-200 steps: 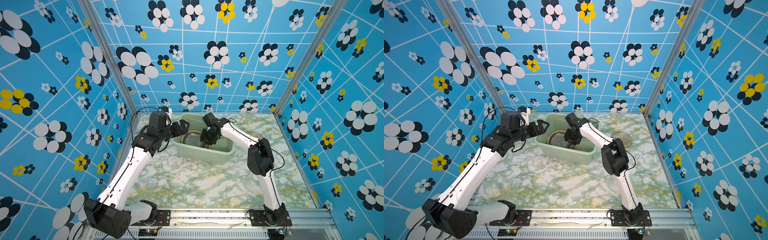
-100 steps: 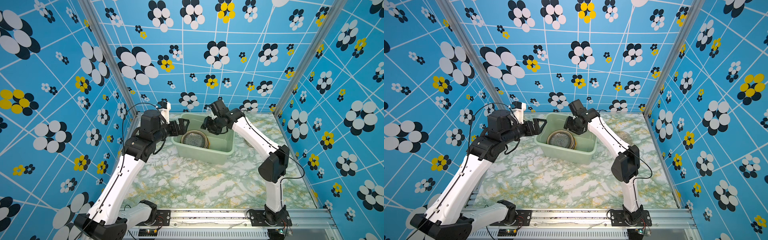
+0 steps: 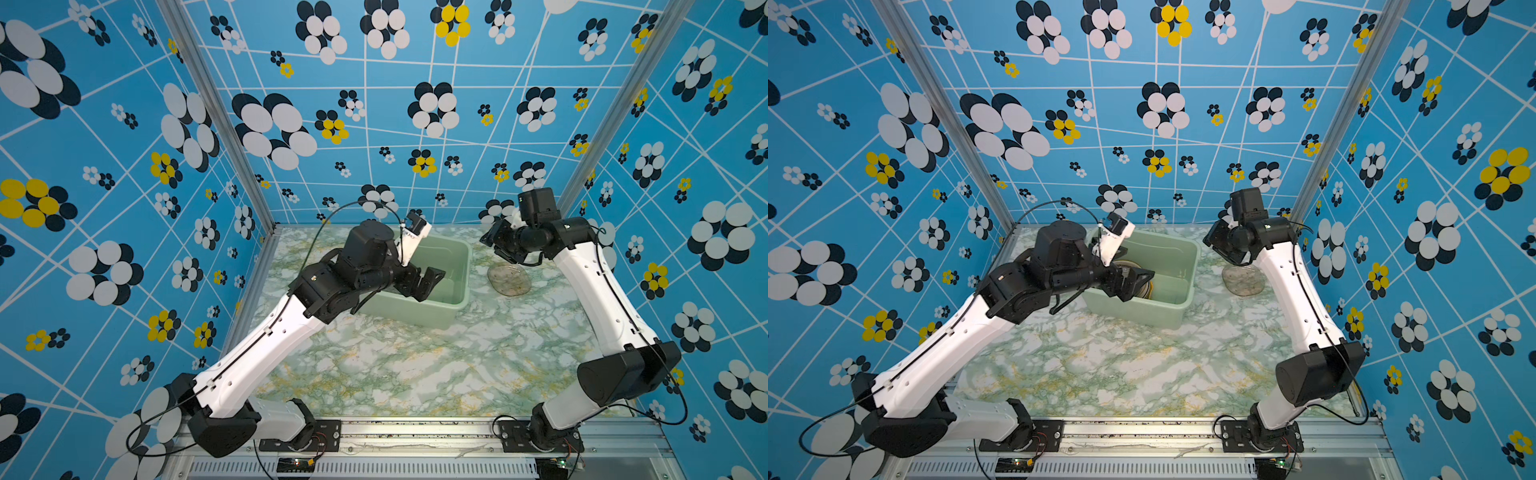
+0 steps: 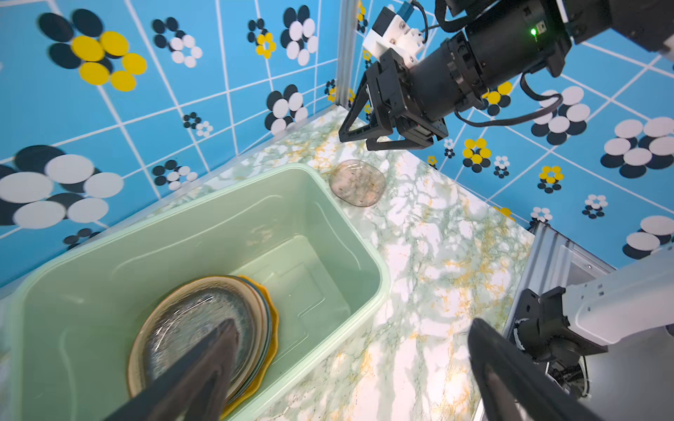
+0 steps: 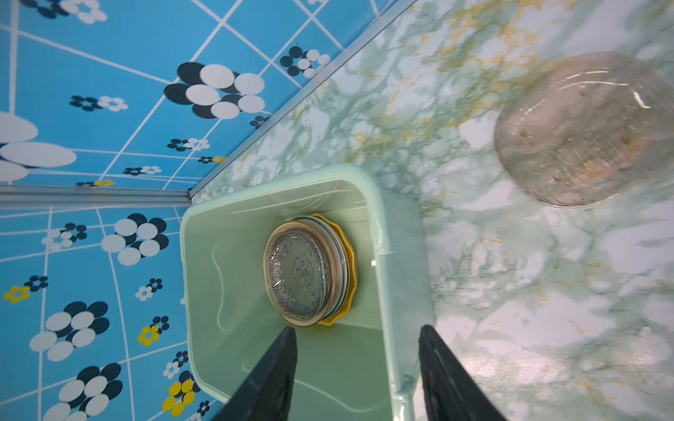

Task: Place the plates into the plastic bin on the countertop
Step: Place the plate in the plastic bin, then pick up the plate from the top-right of the table.

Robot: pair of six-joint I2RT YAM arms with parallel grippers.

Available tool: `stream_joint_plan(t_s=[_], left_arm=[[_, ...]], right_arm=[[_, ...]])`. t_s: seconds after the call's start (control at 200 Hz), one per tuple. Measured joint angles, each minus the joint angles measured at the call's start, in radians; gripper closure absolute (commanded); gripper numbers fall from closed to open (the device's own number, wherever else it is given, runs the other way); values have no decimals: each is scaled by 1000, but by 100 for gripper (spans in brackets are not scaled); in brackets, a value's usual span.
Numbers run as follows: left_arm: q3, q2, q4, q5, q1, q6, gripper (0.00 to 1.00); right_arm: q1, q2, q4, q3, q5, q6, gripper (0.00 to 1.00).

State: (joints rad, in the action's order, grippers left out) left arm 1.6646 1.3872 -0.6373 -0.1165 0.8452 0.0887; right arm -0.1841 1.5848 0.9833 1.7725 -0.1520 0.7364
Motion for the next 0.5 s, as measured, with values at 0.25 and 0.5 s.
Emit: stream_joint_plan(t_s=[0.25, 0.5], left_arm=[[175, 257, -4, -8, 148, -8, 1], [333, 469, -11, -75, 216, -7, 1]], right_arm=[[240, -103, -82, -276, -69, -5, 44], [379, -110, -233, -536, -143, 1, 44]])
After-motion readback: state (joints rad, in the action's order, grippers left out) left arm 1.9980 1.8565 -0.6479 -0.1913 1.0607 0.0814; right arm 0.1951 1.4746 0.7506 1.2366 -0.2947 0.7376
